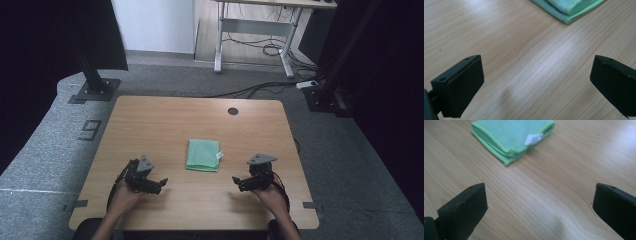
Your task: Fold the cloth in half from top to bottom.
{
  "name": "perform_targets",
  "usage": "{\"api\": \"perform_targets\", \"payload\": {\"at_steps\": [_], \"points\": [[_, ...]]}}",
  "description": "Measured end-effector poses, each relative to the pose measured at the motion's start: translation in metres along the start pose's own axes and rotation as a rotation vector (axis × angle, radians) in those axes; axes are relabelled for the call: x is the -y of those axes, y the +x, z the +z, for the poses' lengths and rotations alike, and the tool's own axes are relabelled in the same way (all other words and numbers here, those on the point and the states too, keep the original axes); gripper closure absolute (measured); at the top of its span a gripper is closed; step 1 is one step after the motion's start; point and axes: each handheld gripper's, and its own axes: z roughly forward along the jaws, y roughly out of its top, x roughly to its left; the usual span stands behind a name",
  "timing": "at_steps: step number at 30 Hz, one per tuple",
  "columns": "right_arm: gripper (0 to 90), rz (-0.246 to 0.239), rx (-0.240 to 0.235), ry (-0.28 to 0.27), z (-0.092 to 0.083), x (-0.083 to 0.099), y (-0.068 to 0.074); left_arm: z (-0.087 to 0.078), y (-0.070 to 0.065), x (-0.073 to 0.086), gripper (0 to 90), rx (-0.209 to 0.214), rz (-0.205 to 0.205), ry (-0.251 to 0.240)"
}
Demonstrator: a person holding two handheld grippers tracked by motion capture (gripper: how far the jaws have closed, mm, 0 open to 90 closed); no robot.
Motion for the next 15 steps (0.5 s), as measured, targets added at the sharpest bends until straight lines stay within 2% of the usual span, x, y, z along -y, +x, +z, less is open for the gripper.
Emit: {"api": "perform_targets", "payload": {"at_steps": [9, 15], "points": [[0.0, 0.036, 0.023, 0.025, 0.008, 0.024, -0.010, 0.006, 0.000, 0.013, 0.0, 0.008, -0.025, 0.014], [0.0, 0.043, 0.026, 0.047, 0.016, 0.035, -0.013, 0.013, -0.003, 0.017, 0.0, 0.014, -0.018, 0.036]]}}
